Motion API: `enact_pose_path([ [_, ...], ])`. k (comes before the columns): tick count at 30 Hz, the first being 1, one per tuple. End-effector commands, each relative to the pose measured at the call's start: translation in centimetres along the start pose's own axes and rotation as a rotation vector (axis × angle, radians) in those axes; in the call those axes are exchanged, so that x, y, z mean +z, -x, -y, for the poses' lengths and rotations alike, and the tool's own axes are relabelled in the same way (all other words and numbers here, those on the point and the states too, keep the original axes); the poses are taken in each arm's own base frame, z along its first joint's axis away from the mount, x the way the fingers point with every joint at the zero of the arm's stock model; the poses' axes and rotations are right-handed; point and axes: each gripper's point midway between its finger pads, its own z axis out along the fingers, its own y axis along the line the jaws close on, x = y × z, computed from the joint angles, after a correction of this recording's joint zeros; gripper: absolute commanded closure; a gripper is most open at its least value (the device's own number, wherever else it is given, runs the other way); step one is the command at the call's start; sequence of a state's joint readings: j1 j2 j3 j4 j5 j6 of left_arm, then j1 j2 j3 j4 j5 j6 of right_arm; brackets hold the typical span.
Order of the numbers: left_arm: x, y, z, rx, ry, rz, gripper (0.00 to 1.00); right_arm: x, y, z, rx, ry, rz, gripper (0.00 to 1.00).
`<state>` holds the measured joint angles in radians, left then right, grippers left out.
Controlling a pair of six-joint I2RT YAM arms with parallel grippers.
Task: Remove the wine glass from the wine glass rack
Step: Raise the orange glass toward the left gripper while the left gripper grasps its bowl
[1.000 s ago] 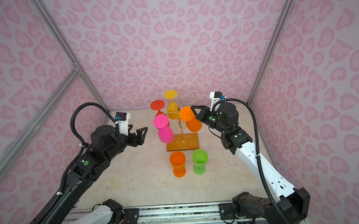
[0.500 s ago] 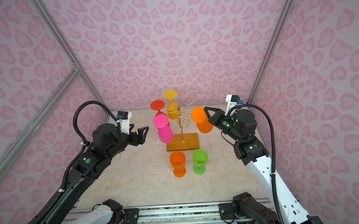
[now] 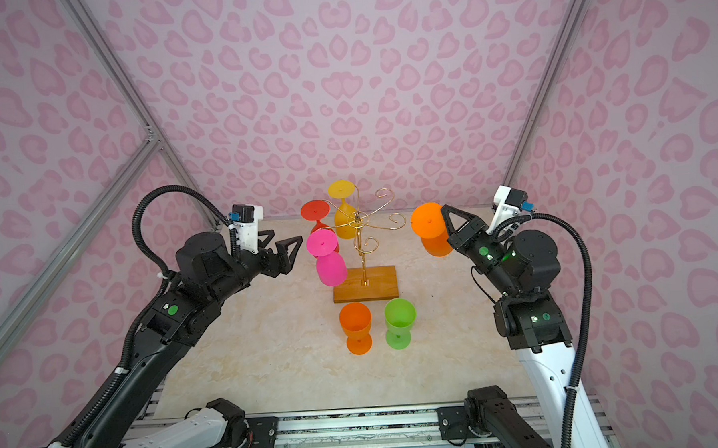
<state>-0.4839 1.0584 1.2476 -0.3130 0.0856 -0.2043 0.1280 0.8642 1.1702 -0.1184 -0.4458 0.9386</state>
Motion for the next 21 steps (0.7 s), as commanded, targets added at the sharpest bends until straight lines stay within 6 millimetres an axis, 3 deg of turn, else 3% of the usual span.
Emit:
enact_pose_path([
  [1,-0.3,2.9,2.0,-0.038,-0.139,0.09,0.14,-0.3,1.4,-2.2,-0.036,0.078,0.051,1.0],
  [11,0.4,6.3,4.3,-0.186,-0.476,0.164,0.15,-0.1,3.4,-6.9,-0.009,0.315,0.135,1.0],
  [21,2.6,7.2,6.2,-0.295,-0.73,0.165,0.16,2.1,1.2,-11.5,-0.002,0.477,0.082,1.0],
])
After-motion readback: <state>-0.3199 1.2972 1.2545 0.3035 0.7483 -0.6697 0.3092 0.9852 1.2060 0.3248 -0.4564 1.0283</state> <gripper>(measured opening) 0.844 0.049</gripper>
